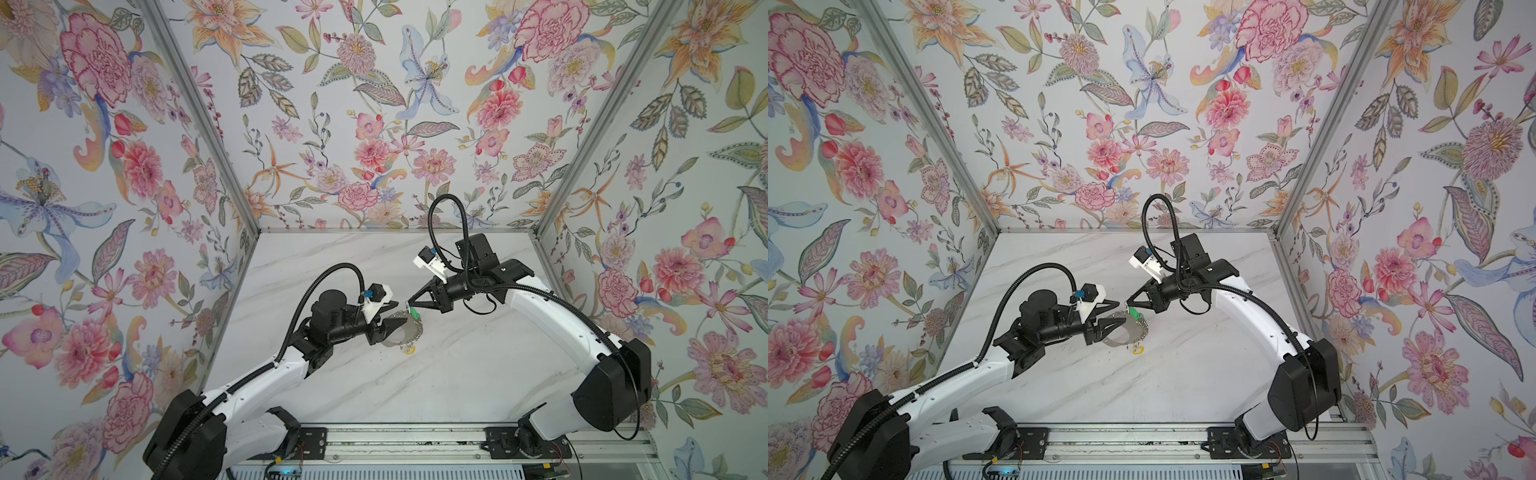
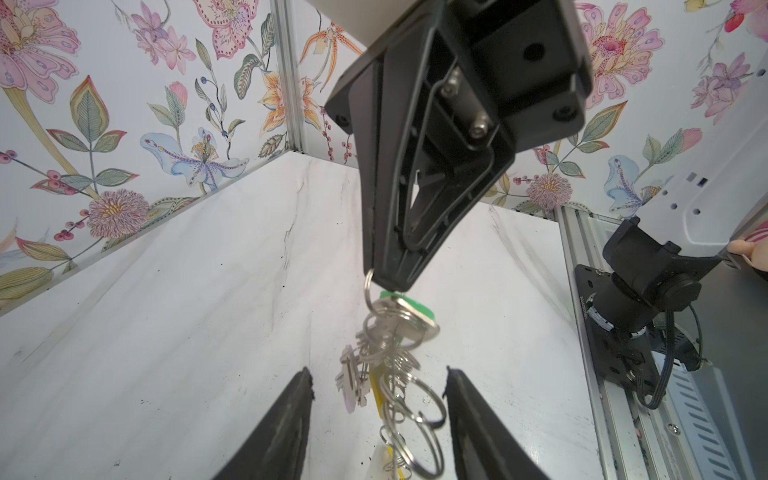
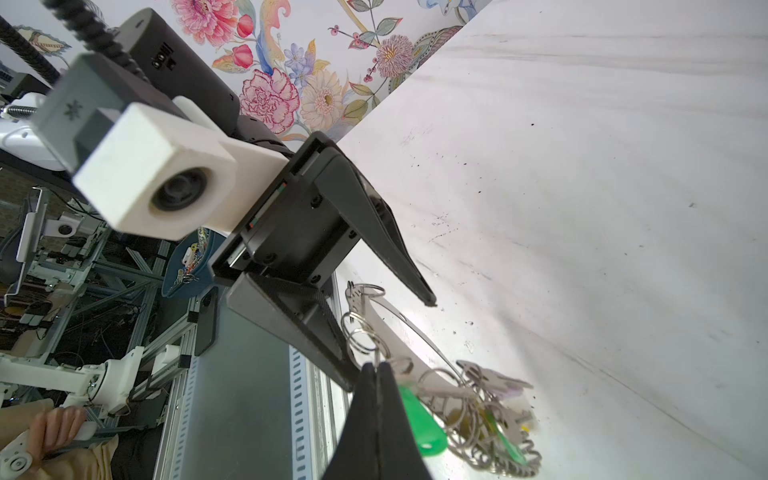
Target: Remove the keys from the keyring
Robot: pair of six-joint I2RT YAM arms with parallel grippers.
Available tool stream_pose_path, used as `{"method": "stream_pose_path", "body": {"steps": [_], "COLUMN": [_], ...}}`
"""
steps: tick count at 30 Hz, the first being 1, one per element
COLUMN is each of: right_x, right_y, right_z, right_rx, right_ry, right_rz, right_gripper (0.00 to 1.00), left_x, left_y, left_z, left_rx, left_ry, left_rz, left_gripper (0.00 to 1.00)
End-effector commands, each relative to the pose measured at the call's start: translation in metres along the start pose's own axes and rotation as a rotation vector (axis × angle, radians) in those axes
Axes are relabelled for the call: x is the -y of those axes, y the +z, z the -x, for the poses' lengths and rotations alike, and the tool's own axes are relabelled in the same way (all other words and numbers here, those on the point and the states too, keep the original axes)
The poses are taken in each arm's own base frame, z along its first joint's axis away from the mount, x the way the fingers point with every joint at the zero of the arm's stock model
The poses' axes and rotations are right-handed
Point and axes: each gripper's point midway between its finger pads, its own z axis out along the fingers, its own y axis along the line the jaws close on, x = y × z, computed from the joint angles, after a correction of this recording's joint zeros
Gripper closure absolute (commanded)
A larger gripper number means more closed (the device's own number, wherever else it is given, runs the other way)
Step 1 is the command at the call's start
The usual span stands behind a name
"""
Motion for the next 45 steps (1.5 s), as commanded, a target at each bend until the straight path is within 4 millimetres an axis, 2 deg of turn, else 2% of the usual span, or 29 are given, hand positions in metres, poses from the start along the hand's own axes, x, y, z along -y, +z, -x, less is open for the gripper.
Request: {"method": "stream_pose_path", "body": {"steps": [1, 7, 15, 28, 45], "right_x": [-0.016, -0.019, -0.024, -0.025, -0.024], "right_y": [-0.005, -0.004, -0.001, -0.001, -0.004], "right_z": [0.012, 0.012, 0.013, 0.015, 0.021], "right_rx": [0.027, 0.020, -0.001, 0.001, 0.014], "right_ry": [-0.048, -0.045, -0.055, -0.056, -0.067], "right_rz": [0.046, 0.071, 0.096, 0.100, 0.088], "right_gripper": [1.00, 1.00, 1.00, 1.00, 1.00], "left_x": [0.000, 0.001, 0.004, 0.005, 0.000], "left_y": [-0.006, -0.006, 0.007, 0.007, -0.001], "left_z": [0.025, 0.027, 0.022, 0.019, 0.017], "left_rx": [0.044, 0.077, 0.041, 0.052, 0.055], "left_ry": [0.044, 0.054, 0.047, 0.034, 0.044], "left_rz": [0.017, 0.009, -0.059, -0.059, 0.006], "left_gripper": [0.43, 0.34, 0.36, 0.61, 0.71]}}
